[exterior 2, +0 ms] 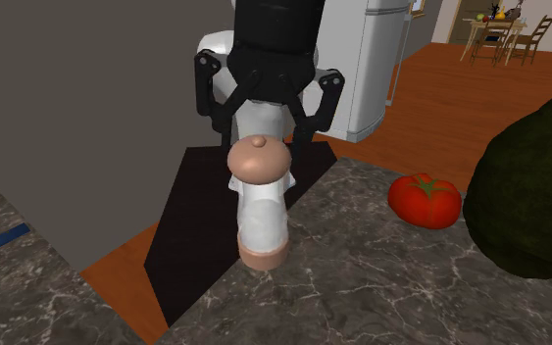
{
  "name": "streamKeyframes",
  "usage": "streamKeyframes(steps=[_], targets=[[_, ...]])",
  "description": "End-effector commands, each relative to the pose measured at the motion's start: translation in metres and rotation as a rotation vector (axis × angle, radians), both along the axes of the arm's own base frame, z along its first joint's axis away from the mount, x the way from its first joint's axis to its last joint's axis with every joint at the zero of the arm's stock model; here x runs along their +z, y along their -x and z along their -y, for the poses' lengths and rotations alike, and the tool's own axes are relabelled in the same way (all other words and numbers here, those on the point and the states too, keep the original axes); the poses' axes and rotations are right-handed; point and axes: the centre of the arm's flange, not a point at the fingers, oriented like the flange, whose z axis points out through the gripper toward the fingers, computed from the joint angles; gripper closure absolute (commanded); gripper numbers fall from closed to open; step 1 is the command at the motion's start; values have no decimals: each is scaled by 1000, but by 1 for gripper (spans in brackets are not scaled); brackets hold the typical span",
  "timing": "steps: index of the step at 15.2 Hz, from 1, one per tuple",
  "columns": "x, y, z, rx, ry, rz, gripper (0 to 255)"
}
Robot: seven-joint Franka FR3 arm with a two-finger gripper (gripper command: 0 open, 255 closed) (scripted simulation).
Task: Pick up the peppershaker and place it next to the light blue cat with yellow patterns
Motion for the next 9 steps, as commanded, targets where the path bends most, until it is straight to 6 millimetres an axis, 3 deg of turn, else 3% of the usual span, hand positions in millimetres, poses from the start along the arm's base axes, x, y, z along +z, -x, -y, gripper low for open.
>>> streamKeyframes(steps=[1,9], targets=[[11,0,0,0,0,0,255],[53,0,0,0,0,0,255]])
